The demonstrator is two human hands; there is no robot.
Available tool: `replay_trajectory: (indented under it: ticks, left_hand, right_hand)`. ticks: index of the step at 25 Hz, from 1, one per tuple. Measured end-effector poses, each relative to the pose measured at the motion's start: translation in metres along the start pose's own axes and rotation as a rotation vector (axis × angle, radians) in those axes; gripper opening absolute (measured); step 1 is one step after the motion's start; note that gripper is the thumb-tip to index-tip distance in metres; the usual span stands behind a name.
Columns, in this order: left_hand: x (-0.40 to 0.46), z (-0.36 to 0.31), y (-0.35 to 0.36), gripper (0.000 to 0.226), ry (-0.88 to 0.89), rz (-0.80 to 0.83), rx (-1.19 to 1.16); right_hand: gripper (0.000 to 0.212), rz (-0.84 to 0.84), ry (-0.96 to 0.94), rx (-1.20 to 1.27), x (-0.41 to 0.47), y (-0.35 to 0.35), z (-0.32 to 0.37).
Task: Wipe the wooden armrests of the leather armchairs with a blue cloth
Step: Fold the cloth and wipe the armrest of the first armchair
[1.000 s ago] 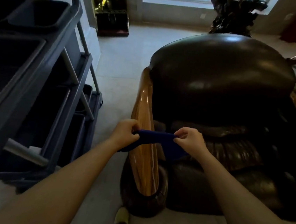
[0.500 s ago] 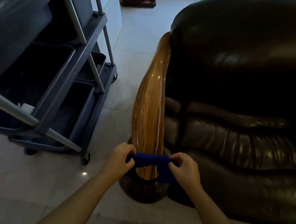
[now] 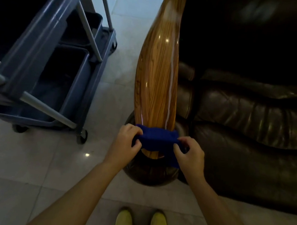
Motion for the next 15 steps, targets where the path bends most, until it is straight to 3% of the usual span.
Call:
replay_trajectory:
  ticks: [3, 7, 11, 15]
  left_hand:
    - [-0.014, 0.014, 0.019, 0.023, -0.041, -0.036, -0.055]
    - [-0.023, 0.023, 0.049, 0.019, -0.116, -0.163, -0.241]
    - [-0.012, 0.02, 0.074, 0.055, -0.11, -0.26, -0.173]
    - [0.001, 0.024, 0.087, 0.06, -0.088, -0.357, -0.103]
  right_hand:
    - [0.032, -0.106, 0.018, -0.019, -0.019, 0.024, 0.0]
    - [0.059, -0.12, 0.034, 0.149, -0.029, 0.066, 0.003]
    - [0.064, -0.326, 0.033, 0.181, -0.017, 0.077, -0.001]
    - [0.062, -0.412, -0.014, 0.038, -0.014, 0.089, -0.008]
Point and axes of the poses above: each hand's wrist, its own x-axis towards the middle knuckle, its own y-axis out of the palm, z = x × y, the point moved 5 cm from there along x, towards the middle knuckle, and after that the axes turned 11 degrees about -y, right-handed, at the moved point
